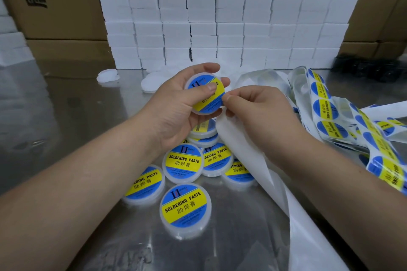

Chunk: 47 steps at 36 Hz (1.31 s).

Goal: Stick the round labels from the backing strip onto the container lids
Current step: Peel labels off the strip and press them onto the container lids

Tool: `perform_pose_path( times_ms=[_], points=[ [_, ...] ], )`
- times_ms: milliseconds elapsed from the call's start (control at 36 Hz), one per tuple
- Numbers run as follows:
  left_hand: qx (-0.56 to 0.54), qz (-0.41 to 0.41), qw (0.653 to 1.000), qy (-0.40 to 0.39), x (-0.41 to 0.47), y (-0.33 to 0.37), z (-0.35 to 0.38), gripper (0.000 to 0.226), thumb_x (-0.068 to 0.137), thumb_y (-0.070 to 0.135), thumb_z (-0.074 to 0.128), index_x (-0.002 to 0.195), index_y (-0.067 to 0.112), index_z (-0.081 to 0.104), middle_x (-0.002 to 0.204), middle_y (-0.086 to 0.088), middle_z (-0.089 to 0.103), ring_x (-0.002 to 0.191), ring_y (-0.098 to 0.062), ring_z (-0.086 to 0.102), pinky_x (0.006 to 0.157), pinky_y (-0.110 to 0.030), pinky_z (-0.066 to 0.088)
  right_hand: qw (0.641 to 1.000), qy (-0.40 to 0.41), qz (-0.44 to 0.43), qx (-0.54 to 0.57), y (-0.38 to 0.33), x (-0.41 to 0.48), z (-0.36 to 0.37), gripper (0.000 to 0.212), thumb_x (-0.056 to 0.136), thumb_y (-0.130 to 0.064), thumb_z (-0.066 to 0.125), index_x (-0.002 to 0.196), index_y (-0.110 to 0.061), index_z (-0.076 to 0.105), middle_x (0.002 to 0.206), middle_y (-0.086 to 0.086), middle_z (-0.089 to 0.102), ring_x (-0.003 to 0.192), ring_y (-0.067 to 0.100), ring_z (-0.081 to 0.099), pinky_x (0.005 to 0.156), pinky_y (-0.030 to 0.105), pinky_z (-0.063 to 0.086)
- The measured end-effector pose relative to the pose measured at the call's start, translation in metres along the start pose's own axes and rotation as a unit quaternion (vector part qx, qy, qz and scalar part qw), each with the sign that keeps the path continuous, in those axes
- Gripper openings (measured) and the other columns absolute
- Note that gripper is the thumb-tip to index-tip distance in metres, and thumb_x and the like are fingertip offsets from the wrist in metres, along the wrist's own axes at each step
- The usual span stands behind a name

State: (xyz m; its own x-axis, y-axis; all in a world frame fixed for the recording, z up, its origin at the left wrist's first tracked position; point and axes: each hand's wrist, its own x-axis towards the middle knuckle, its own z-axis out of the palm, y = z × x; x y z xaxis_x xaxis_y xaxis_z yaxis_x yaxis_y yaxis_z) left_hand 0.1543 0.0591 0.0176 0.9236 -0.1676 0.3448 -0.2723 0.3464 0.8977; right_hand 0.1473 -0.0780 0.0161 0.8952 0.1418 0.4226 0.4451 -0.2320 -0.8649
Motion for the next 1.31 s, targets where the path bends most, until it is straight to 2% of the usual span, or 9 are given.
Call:
perform_pose_path(
  times_ms=[167,278,417,583,917,1028,1167,1222,1306],
  points=[
    [0.006,0.000,1.000,0.002,0.000,0.001,-0.001,0.024,0.087,0.004,0.052,0.094,0.024,0.062,0.091,0.001,0.073,0.080,-0.016,0.069,0.074,-0.030,0.055,1.000,-0.001,-0.003,-0.009,0.001,0.000,0.001,0.038,0.086,-0.021,0.057,0.050,-0.030,0.064,0.050,-0.008,0.050,0.047,0.000,0.041,0.043,0.009,0.033],
    [0.007,0.001,1.000,0.002,0.000,0.001,-0.001,0.024,0.087,0.004,0.051,0.094,0.024,0.061,0.090,0.001,0.073,0.080,-0.015,0.068,0.073,-0.029,0.055,1.000,0.000,0.000,-0.012,0.000,0.000,0.001,0.034,0.086,-0.021,0.057,0.052,-0.024,0.064,0.051,-0.006,0.049,0.048,0.002,0.040,0.042,0.010,0.032],
    [0.018,0.005,1.000,0.006,-0.001,0.001,-0.001,0.026,0.088,0.003,0.050,0.093,0.025,0.062,0.090,0.002,0.073,0.080,-0.015,0.068,0.073,-0.029,0.055,1.000,0.000,-0.001,-0.017,0.000,0.000,0.001,0.043,0.086,-0.022,0.057,0.047,-0.035,0.063,0.045,-0.013,0.050,0.043,-0.002,0.042,0.041,0.006,0.032],
    [0.036,0.009,0.999,0.013,-0.002,0.002,0.001,0.026,0.089,0.002,0.050,0.092,0.025,0.062,0.090,0.003,0.073,0.080,-0.014,0.068,0.075,-0.030,0.055,1.000,0.001,-0.007,-0.022,0.001,0.002,0.000,0.045,0.087,-0.022,0.058,0.044,-0.034,0.062,0.045,-0.014,0.053,0.044,-0.004,0.044,0.042,0.006,0.033],
    [0.110,0.035,0.993,0.026,-0.005,0.001,0.003,0.027,0.090,0.002,0.051,0.091,0.026,0.062,0.090,0.006,0.073,0.082,-0.013,0.068,0.078,-0.031,0.055,0.998,0.013,-0.010,-0.053,0.009,0.005,0.000,0.033,0.087,-0.026,0.061,0.054,-0.021,0.063,0.049,-0.009,0.053,0.044,-0.001,0.043,0.043,0.009,0.034],
    [0.192,0.086,0.977,0.025,-0.009,0.003,0.007,0.030,0.090,0.000,0.052,0.090,0.029,0.061,0.089,0.010,0.071,0.089,-0.006,0.067,0.079,-0.022,0.054,0.997,0.016,-0.021,-0.077,0.011,0.006,0.000,0.028,0.086,-0.025,0.060,0.067,-0.005,0.064,0.058,0.004,0.053,0.047,0.004,0.039,0.043,0.014,0.031],
    [0.276,0.144,0.950,0.022,-0.015,0.005,0.015,0.032,0.089,0.000,0.054,0.089,0.032,0.060,0.096,0.012,0.068,0.093,0.001,0.062,0.085,-0.016,0.049,0.993,0.027,-0.050,-0.108,0.012,0.007,0.000,0.031,0.086,-0.026,0.060,0.073,0.002,0.064,0.063,0.019,0.054,0.050,0.007,0.037,0.045,0.022,0.029],
    [0.288,0.151,0.945,0.030,-0.015,0.004,0.016,0.032,0.089,0.001,0.054,0.090,0.033,0.059,0.097,0.012,0.067,0.093,0.000,0.062,0.086,-0.017,0.050,0.991,0.034,-0.055,-0.117,0.012,0.007,0.000,0.033,0.086,-0.028,0.060,0.072,0.003,0.064,0.068,0.019,0.056,0.052,0.008,0.038,0.048,0.026,0.029],
    [0.279,0.152,0.947,0.045,-0.015,0.005,0.018,0.032,0.090,0.002,0.054,0.091,0.034,0.058,0.093,0.012,0.068,0.090,0.000,0.064,0.080,-0.021,0.054,0.988,0.044,-0.047,-0.139,0.013,0.007,-0.001,0.038,0.084,-0.036,0.063,0.063,-0.004,0.061,0.056,0.014,0.055,0.045,0.005,0.037,0.046,0.025,0.031]
  ],
)
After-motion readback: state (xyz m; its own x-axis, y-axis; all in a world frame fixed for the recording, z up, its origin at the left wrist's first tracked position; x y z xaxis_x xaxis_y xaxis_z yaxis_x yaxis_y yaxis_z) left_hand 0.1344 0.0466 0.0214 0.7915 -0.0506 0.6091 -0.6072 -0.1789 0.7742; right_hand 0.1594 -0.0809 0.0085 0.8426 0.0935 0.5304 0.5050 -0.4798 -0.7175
